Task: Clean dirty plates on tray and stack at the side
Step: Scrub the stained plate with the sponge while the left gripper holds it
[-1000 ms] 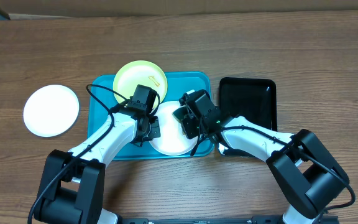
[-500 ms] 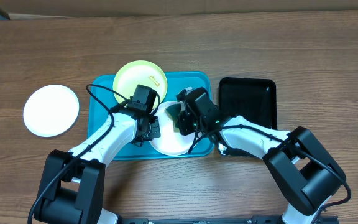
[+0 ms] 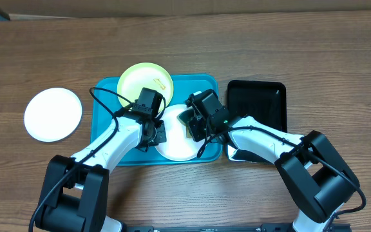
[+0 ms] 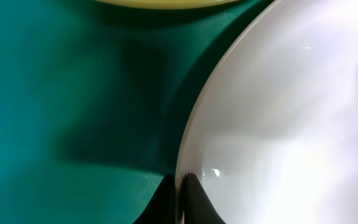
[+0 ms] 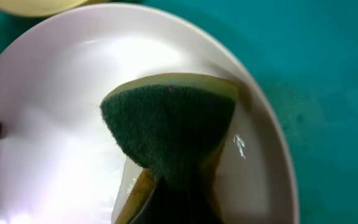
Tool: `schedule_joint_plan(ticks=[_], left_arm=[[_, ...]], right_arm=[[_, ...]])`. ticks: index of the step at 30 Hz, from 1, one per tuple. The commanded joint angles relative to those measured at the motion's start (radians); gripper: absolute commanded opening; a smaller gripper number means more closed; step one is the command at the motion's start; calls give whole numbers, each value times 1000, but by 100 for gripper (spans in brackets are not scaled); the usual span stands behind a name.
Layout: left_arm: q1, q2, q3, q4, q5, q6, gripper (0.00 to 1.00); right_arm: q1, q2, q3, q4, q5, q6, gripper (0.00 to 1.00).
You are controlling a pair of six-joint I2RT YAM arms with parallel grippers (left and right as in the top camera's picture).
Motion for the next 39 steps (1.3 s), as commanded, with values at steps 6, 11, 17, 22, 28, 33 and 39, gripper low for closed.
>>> schedule_joint_plan(ticks=[6,11,17,22,28,33,39], left_arm=[[-6,11,3,-14,1,2,4],[-6,11,3,-15,2,2,4],[-6,11,3,-15,2,2,4],[-6,11,3,-14,1,1,4],[-6,11,3,-14,1,1,4],[-6,11,3,-19,1,2,4],[-6,11,3,-19,1,1,4]], right_arm=[[61,10,-18,15,-117,80,4],[79,10,-18,115,-96,93,4],[77,10,-18,188,82,95,9],[77,21,-18,191,138,95,9],[77,78,-18,192,122,95,8],[77,93,-17,134,122,95,4],[77,-57,-16,-62,122,95,4]])
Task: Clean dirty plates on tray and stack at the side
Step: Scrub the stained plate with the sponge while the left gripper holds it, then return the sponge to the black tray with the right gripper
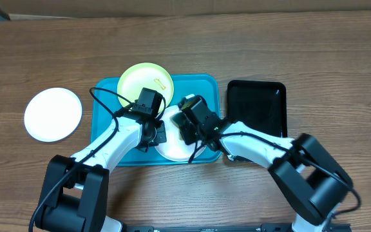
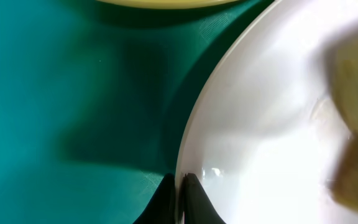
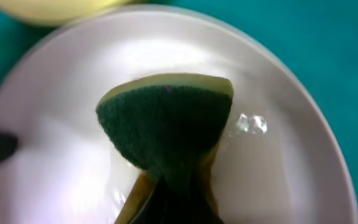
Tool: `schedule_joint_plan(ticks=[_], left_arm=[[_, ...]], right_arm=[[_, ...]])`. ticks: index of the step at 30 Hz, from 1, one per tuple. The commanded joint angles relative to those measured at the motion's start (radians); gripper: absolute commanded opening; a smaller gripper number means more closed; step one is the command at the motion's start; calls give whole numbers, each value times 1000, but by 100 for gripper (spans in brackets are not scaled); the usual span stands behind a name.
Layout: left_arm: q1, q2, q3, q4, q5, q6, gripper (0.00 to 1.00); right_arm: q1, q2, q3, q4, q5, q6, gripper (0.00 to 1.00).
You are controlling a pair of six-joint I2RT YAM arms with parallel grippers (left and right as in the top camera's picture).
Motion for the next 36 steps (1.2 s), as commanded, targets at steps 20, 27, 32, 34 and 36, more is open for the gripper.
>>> schedule_joint_plan(ticks=[20,27,32,34,36], left_arm=[[-6,11,3,-10,-3,2,4],[-6,11,3,-10,-3,2,4],[-3,10,6,-13,28,2,4],[-1,10,14,-23,34,2,4],[1,10,25,-37,34,3,4]], right_arm=[[-70,-349,11,-95,13,21,4],[-264,-369,12,-383,15,118,4],[-433,-369,11,-510,14,117,8],[-481,-369,10,-549,4,115,8],[-520,-369,-2,-569,-42,90,8]])
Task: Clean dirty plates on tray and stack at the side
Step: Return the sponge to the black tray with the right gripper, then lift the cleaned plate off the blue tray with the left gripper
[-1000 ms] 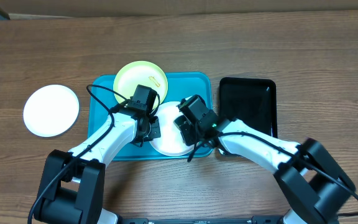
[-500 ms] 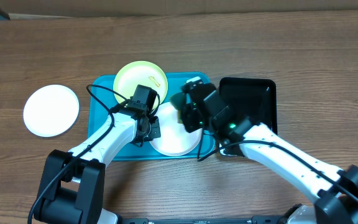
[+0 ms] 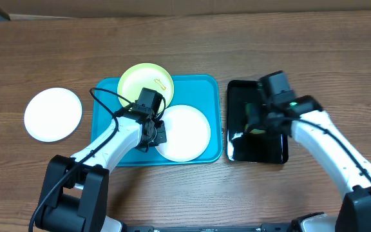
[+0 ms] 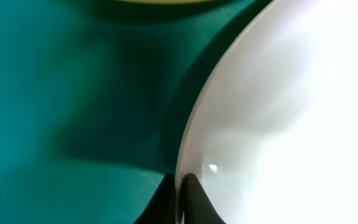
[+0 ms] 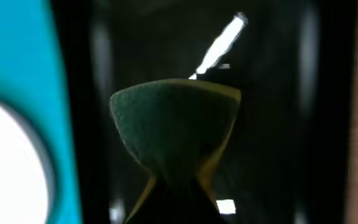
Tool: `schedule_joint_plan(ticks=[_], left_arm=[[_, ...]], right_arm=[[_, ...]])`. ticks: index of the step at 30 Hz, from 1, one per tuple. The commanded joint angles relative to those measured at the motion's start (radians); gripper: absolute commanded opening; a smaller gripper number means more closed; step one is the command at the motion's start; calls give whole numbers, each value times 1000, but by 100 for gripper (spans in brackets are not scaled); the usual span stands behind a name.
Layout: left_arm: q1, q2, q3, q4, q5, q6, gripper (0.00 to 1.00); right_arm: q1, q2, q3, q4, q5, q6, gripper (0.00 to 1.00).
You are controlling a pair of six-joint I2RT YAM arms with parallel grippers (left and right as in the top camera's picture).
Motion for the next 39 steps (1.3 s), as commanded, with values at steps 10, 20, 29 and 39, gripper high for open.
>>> schedule_joint_plan(ticks=[10,20,29,39], left_arm=[[4,7,51,-73,-13,29,4],[4,-3,55,-100,-87,51,4],[4,-15,58,-104,-111,72,4],[4,-119,118,-154,-151,84,4]], right_arm=[[-55,5,-121,124,-71,-28,9],[-55,43,-205,217,-28,-24,13],[-55,43,-223,235,-28,-24,47],[-55,43,-223,235,-28,-24,100]])
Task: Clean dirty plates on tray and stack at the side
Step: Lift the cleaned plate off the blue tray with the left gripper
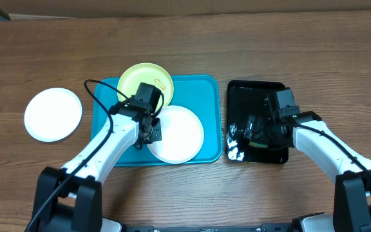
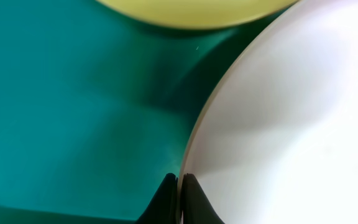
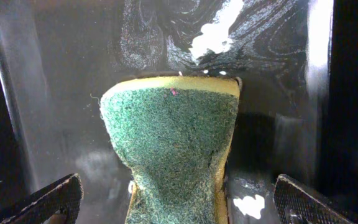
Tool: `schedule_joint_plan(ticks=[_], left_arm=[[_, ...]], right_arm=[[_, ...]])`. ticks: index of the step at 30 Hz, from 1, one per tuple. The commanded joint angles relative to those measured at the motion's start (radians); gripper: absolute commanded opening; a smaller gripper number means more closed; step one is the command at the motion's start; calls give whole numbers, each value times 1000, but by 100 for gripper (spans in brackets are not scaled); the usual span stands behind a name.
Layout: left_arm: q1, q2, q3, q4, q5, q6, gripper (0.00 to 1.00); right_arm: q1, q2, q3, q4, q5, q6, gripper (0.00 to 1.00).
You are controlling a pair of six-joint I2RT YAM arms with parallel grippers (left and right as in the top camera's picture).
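Observation:
A white plate [image 1: 179,135] lies on the blue tray [image 1: 208,90], and my left gripper [image 1: 151,127] is shut on its left rim. In the left wrist view the dark fingertips [image 2: 178,190] pinch the edge of that white plate [image 2: 278,124]. A yellow-green plate [image 1: 145,80] with a small scrap on it sits at the tray's back left. The green-and-yellow sponge [image 3: 173,137] rests in the wet black tray [image 3: 278,74]. My right gripper [image 3: 178,198] stands open around it, its fingers [image 3: 55,196] wide apart and off the sponge.
Another white plate [image 1: 53,114] lies alone on the wooden table left of the blue tray. The black tray [image 1: 256,90] sits right of the blue tray, with water and suds inside. My right gripper [image 1: 257,129] hangs over it.
My right gripper has opened and let go of the sponge, which now lies in the black tray. The white plate in my left gripper has shifted slightly left on the blue tray.
With my left gripper holding the white plate's rim, my right gripper pressed the sponge on the plate at two moments. Then the sponge was held over the black tray. Now it lies there, released, and the left grip remains.

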Motion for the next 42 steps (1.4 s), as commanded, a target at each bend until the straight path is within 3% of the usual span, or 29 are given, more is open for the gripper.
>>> schedule_joint_plan(ticks=[1,7,29,42], left_arm=[[1,-60,40,-3,-46,39,4],[1,-100,50,2,-148,45,4],[-27,-186,144,-24,-256,127,4],[-271,-259,143,-26,-699,133,4]], right_arm=[[-1,0,-5,3,5,2,100],[-1,0,-5,4,4,2,100],[-1,0,-5,5,5,2,100],[-1,0,-5,5,5,2,100]])
